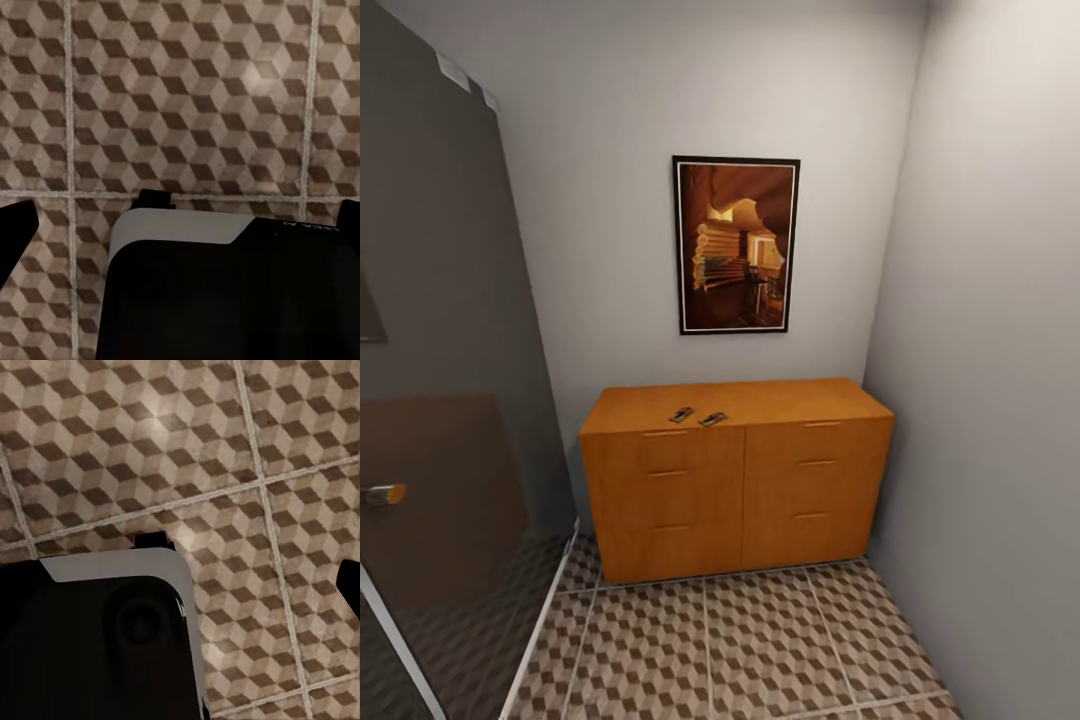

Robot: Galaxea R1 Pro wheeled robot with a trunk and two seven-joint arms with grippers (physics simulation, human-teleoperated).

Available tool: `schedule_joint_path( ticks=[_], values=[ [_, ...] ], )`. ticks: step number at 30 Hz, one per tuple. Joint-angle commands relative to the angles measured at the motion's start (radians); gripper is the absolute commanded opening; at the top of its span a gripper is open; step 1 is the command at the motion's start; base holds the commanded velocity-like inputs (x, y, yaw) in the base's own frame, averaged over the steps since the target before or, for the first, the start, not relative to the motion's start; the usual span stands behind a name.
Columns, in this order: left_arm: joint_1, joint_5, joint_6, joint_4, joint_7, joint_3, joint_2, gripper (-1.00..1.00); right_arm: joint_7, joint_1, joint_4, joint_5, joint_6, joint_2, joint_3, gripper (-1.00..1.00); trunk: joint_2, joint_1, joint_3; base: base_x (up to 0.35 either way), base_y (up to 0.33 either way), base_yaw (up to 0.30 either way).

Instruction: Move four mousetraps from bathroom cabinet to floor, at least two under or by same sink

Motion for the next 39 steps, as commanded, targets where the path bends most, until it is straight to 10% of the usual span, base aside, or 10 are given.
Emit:
schedule_joint_path(
  ticks=[1, 39],
  values=[
    [-0.001, 0.005, -0.004, 0.001, 0.0, 0.006, 0.0, 1.0, -0.001, -0.001, 0.003, 0.003, -0.007, 0.0, -0.006, 1.0, -0.001, 0.0, -0.001, 0.051, 0.0, 0.249],
    [-0.002, 0.004, -0.008, 0.001, 0.004, 0.004, -0.008, 1.0, 0.002, 0.002, 0.002, 0.015, -0.008, -0.001, 0.003, 1.0, -0.001, 0.0, -0.001, 0.006, 0.0, 0.046]
  ],
)
